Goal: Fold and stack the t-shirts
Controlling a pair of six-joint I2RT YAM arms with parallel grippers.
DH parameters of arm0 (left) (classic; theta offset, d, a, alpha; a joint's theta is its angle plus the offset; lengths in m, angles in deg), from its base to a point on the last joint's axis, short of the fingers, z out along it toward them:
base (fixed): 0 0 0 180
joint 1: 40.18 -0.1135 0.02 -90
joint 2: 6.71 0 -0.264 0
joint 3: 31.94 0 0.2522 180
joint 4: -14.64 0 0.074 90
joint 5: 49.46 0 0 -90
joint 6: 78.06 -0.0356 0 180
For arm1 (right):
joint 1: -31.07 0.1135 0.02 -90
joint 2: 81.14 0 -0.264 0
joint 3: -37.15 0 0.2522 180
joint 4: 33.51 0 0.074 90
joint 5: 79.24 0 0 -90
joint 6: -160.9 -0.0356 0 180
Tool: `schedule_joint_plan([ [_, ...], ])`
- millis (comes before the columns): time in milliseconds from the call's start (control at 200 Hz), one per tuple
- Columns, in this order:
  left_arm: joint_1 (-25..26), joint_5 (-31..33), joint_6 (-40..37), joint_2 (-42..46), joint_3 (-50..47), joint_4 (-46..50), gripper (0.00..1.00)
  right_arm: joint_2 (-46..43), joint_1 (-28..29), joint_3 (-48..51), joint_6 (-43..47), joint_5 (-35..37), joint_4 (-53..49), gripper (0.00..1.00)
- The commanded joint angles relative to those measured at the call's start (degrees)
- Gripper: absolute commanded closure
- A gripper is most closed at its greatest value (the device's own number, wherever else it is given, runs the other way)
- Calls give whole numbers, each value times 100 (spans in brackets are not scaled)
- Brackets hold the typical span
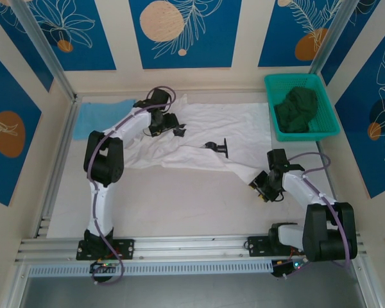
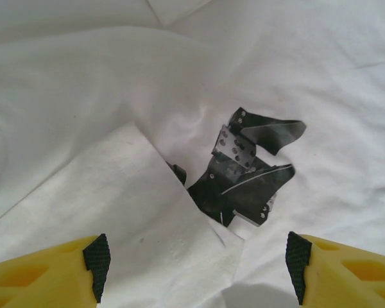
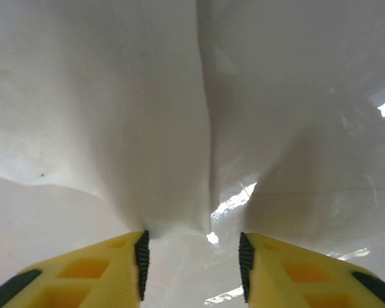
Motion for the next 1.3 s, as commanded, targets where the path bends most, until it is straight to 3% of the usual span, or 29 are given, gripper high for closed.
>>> schedule_joint_plan([
  [0,151,187,-323,-200,311,364,26,79,-35,-181,53,161,59,61],
  [165,226,391,-515,-222,393,397,26,241,-52,-257,77,365,76,66],
  [590,313,714,-803,-412,594,625,33,180,-73,-166,98,595,40,97],
  [775,345,710,-813,-508,706,705,40,-293,-96,-147,130,794,-188,100],
  [1025,415,981,-835,-646,762,806,64,-497,-184,-216,236,716,-341,100],
  [1185,457,1131,-796,-538,715,832,91,-629,-228,-216,307,660,-379,100],
  [1295,557,1389,-843,-215,508,772,100,-688,-246,-268,345,573,-442,100],
])
